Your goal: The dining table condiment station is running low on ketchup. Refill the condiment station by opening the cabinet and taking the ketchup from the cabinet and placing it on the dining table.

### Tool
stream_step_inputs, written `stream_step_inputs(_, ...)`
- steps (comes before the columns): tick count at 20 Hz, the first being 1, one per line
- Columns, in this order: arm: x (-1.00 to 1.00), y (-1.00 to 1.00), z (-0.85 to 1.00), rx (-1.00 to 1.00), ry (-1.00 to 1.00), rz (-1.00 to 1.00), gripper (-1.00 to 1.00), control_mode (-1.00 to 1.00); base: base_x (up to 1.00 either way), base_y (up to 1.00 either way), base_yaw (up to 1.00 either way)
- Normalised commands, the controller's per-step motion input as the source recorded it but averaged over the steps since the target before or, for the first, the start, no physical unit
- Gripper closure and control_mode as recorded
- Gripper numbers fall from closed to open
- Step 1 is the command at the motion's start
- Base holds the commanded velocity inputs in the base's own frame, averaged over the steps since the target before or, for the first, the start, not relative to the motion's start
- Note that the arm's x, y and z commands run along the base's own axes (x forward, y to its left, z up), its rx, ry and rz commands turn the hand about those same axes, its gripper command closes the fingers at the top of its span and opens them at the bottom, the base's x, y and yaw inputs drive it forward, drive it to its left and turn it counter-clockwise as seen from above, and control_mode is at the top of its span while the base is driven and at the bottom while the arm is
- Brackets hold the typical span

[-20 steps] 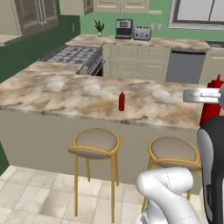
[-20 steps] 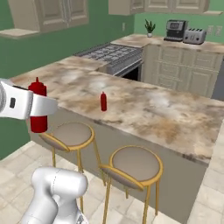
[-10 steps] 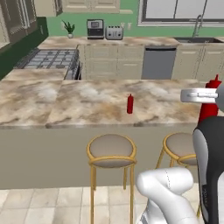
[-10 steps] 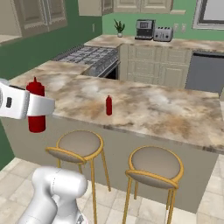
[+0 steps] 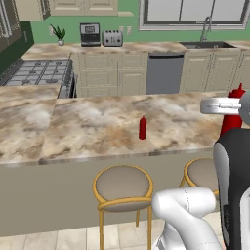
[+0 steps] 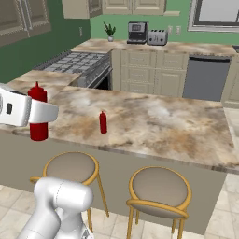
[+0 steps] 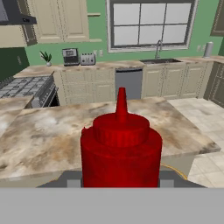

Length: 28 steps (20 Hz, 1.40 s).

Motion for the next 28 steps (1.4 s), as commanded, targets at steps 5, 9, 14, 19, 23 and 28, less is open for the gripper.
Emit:
stream_step_inputs(5,0.0,0.0,0.0,0.0,0.0,0.0,1.0,1.0,0.64,-0.45,0.0)
stream_step_inputs(9,0.0,0.0,0.0,0.0,0.0,0.0,1.0,1.0,0.55,-0.35,0.01)
stream_step_inputs(14,0.0,0.0,0.0,0.0,0.0,0.0,1.0,-1.0,0.17,-0.09,0.02)
stream_step_inputs(19,0.01,0.0,0.0,0.0,0.0,0.0,1.0,-1.0,0.0,0.0,0.0)
stream_step_inputs(23,0.09,0.0,-0.03,0.0,0.0,0.0,1.0,-1.0,0.0,0.0,0.0)
stream_step_inputs(28,0.09,0.0,-0.09,0.0,-0.04,0.0,1.0,-1.0,0.0,0.0,0.0)
